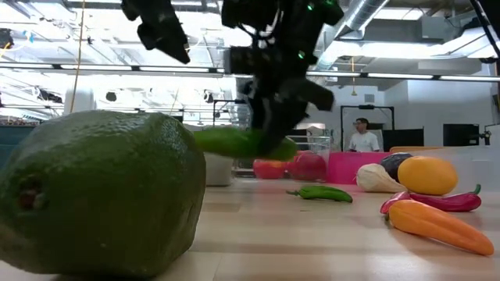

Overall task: Sort produce into baskets
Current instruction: Put the cucumber into the green bin

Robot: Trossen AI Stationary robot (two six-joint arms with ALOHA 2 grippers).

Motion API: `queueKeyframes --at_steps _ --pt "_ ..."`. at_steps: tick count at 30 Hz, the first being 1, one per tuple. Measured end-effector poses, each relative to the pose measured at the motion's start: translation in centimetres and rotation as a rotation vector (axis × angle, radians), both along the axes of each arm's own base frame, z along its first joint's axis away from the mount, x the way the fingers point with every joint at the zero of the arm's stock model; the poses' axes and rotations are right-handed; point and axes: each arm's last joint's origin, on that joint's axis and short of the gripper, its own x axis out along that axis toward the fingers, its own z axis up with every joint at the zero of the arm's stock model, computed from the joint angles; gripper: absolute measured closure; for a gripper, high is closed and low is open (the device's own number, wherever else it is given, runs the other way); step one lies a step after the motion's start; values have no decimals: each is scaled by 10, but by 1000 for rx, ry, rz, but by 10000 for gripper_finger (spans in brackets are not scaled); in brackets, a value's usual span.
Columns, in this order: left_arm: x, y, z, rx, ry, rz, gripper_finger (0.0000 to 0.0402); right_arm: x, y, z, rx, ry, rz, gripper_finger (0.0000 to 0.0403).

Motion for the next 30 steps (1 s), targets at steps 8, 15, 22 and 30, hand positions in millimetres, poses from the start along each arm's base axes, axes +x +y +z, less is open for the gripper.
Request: queueKeyframes --at_steps 8,15,22,30 --pt "-3 -14 0 28 0 -38 145 16 2 35 44 -140 -57 213" --pt "-6 -15 -2 59 29 -30 145 24 9 57 57 -227 -43 203" --pt "-9 -14 -4 63 69 -44 145 28 11 66 65 -277 -38 206" --pt "-11 -14 -6 56 91 -23 147 31 12 69 71 -321 -37 205"
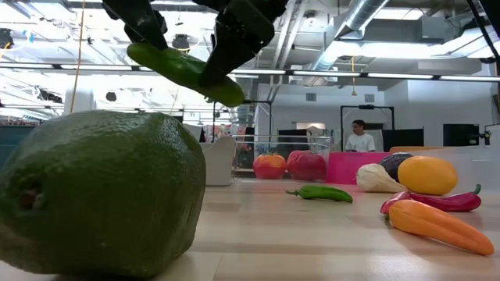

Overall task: Sort produce into baskets
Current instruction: Put the cucumber into the green bin

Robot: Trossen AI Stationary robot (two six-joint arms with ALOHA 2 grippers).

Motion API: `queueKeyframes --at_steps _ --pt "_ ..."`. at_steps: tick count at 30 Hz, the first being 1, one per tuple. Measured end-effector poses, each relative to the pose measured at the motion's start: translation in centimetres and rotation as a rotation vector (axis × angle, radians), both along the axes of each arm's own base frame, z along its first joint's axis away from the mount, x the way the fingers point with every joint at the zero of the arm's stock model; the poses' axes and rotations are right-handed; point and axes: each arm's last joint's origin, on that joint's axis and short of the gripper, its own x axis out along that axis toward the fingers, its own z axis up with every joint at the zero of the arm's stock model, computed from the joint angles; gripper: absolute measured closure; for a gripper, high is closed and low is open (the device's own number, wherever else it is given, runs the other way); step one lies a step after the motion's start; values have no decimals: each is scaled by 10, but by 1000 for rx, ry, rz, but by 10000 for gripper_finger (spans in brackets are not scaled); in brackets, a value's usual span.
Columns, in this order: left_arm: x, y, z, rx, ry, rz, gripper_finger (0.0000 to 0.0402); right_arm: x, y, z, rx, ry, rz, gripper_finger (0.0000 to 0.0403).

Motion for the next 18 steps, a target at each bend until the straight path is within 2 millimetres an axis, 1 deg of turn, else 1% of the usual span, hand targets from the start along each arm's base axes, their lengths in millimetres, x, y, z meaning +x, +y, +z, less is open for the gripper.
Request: queueKeyframes --at_steps 3,5,14,16,18 --pt "0 0 0 1 1 1 158 1 0 1 1 -11 1 204" --pt "0 0 0 4 3 2 173 1 0 1 3 -20 2 203" --pt "-2 1 -1 11 20 5 270 2 0 2 3 -25 4 203" --pt "-2 1 -1 10 20 4 280 2 0 2 4 -25 3 202" --pt "-2 1 -1 10 21 4 282 2 0 2 4 -25 3 202"
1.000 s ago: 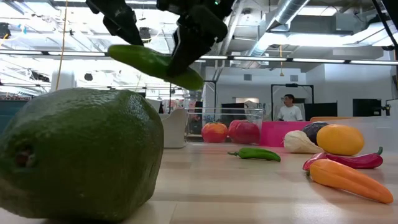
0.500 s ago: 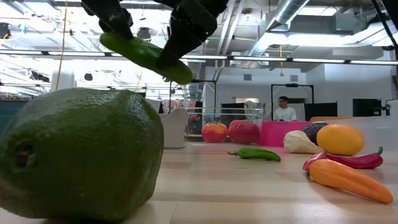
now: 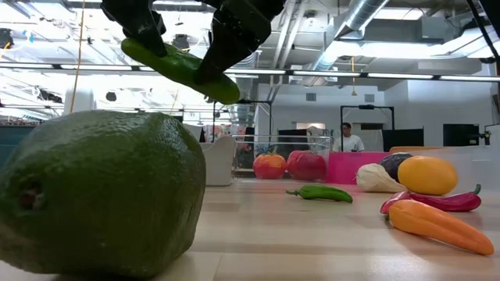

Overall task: Sort produce into baskets
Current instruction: Put the cucumber into the green bin

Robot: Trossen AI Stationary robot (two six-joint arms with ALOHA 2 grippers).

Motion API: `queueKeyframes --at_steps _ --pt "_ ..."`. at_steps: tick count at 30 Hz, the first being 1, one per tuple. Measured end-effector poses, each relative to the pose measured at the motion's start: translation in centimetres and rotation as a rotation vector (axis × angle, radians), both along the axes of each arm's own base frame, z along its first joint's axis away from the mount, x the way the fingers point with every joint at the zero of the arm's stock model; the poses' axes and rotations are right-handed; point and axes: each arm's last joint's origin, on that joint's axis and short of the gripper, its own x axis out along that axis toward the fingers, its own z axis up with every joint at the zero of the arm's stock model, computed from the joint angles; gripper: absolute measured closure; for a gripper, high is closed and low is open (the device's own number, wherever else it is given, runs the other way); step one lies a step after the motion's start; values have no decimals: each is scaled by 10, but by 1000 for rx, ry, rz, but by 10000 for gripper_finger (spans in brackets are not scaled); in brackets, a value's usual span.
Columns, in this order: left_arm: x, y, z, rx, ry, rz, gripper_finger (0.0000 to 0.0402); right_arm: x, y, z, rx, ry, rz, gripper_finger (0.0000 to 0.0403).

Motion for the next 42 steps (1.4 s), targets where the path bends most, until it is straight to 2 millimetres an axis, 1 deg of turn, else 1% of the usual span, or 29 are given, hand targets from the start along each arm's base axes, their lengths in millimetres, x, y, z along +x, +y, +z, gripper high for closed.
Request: queueKeyframes --at_steps 5,9,17,21,29,32,36,42 --pt "0 0 0 1 0 2 267 0 0 0 1 -1 -2 202" --pt "0 0 0 3 -1 3 264 0 0 0 1 -1 -2 196" --pt "0 0 0 2 0 13 263 0 -1 1 2 -6 -9 143" --pt "-3 1 -2 -8 31 41 263 -1 -3 -1 -1 13 -14 133" --pt "-16 12 -9 -33 171 188 263 -18 -9 3 -16 145 -28 132" --pt "-25 18 -7 -29 204 252 262 -28 -10 6 12 206 -72 132" --pt "-41 27 2 -33 181 379 262 -37 -9 9 13 261 -83 132" --pt "-78 34 19 -41 153 540 262 -37 -10 9 25 267 -102 132"
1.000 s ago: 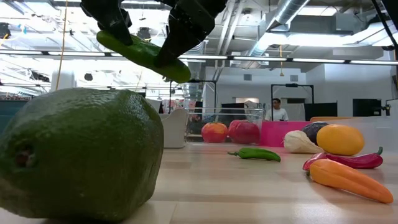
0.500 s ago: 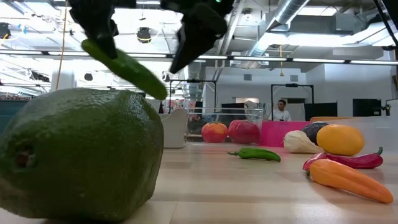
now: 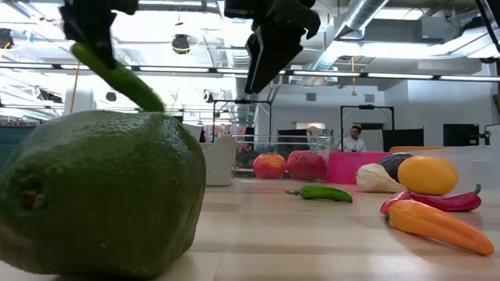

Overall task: Sort produce into baskets
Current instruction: Put the cucumber into the green bin, then put the lime into the white bin

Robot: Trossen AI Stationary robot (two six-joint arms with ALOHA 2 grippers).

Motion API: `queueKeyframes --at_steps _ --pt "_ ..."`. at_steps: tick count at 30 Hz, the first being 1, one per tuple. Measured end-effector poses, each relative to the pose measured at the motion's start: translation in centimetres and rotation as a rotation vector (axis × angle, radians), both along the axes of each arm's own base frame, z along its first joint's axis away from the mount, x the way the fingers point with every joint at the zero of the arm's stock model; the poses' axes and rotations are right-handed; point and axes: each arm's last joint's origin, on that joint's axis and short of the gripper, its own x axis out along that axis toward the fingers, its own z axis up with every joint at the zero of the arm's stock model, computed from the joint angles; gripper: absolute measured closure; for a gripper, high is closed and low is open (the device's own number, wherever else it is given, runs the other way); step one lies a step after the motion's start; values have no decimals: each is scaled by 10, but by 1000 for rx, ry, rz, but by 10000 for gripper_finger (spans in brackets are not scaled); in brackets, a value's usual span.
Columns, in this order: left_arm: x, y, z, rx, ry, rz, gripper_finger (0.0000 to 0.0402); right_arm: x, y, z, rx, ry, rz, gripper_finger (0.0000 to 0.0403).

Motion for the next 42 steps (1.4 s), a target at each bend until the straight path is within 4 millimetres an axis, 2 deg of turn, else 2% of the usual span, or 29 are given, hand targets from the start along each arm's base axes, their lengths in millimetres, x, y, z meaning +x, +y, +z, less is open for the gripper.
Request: queueKeyframes --at_steps 4,8,16,26,37,42 --pt "-25 3 3 -41 59 124 262 0 0 0 2 0 1 132" --pt "-36 3 3 -89 128 190 262 0 1 0 4 0 1 132" --pt "-34 3 2 -100 157 182 261 0 6 0 44 -16 -63 132" --pt "-35 3 0 -175 189 157 240 -4 36 -1 98 -4 21 132" --pt "-41 4 -35 -131 324 182 165 -10 65 -1 135 -12 22 132" --pt "-39 3 -40 -148 323 181 151 -12 83 1 164 -47 43 132"
